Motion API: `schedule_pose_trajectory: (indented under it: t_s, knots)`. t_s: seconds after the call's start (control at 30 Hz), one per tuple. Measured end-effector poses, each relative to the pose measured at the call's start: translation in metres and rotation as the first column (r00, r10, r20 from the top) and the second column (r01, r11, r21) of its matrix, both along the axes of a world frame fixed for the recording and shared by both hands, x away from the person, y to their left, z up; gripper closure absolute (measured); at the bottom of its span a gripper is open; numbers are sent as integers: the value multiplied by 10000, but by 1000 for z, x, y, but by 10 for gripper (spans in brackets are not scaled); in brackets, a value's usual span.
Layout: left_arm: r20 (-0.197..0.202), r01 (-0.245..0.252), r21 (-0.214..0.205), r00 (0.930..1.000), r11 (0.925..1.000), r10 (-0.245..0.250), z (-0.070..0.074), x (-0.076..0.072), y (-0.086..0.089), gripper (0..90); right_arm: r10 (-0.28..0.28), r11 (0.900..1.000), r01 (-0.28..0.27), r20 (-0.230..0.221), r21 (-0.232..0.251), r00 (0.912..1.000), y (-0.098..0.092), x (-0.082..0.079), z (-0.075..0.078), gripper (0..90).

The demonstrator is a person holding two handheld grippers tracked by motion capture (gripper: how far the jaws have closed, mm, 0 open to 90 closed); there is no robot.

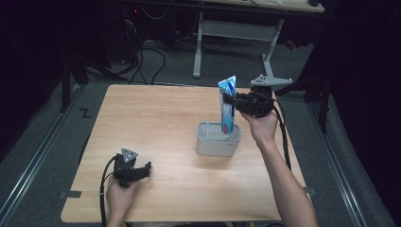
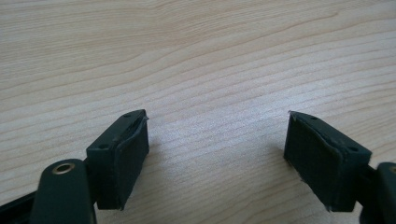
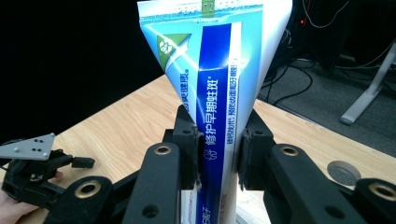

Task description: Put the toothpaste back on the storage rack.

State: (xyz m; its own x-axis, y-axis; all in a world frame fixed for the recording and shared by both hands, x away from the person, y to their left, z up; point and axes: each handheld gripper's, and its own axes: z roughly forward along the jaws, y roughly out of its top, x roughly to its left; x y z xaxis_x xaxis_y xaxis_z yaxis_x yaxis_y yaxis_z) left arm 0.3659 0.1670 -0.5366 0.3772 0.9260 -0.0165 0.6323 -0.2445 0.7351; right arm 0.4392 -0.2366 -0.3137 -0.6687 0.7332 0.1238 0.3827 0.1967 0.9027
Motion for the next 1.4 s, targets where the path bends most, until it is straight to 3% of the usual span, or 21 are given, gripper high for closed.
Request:
schedule_pose_trajectory:
  t_s: [0.23,0.43,0.6,1.4]
  knots:
    - [0,-4,-9,10000,10000,4,0,0,0,222,54,10000,-55,-122,-23,9999,7,8,-6,727]
    - [4,23,-11,10000,10000,-23,0,0,0,220,-20,9988,10,-204,-488,9998,13,12,-14,725]
    - [-8,48,14,10000,10000,-48,0,0,0,220,6,9989,-21,-301,-474,9995,15,15,-20,724]
    - [3,44,-5,10000,10000,-44,0,0,0,220,-186,9910,109,-558,-1338,9983,30,17,-49,721]
